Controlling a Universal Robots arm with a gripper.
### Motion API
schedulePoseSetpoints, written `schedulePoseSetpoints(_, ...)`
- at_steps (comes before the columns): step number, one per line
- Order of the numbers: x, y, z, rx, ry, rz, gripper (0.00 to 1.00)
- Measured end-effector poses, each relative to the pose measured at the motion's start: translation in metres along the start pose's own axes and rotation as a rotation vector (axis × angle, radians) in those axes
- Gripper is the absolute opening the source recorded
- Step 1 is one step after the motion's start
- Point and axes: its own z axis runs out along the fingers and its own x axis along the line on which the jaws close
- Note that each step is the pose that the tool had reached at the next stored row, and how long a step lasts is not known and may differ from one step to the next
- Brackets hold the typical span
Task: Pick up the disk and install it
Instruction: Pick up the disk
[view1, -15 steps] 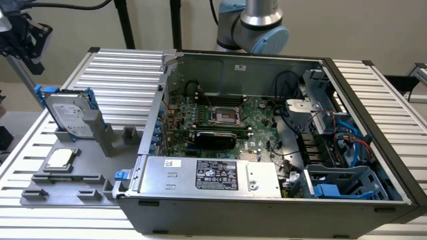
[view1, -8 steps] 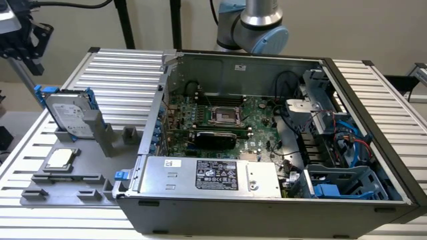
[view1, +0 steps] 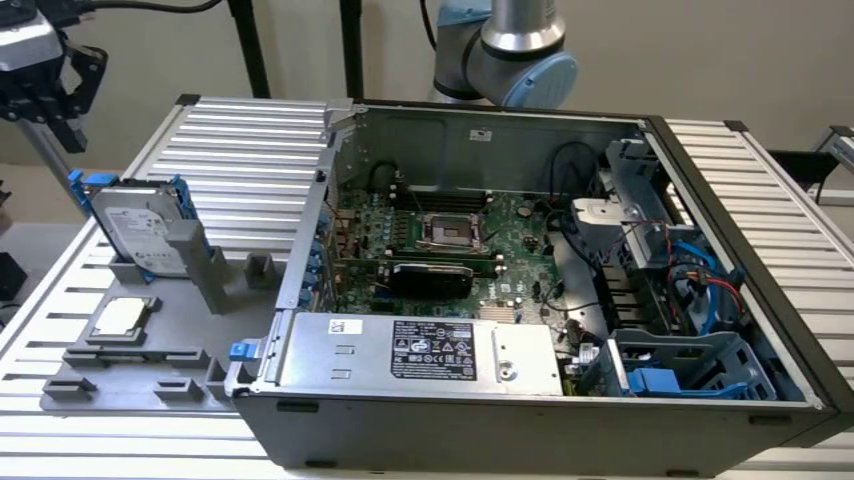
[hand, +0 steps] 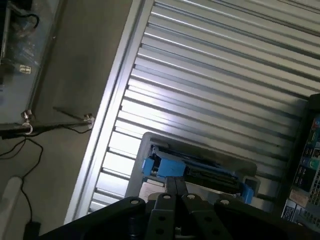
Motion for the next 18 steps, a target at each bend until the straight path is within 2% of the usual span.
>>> schedulePoseSetpoints(18, 0.0000, -0.0001, 0.0016, -0.0051, 0.0143, -0.326, 0.11)
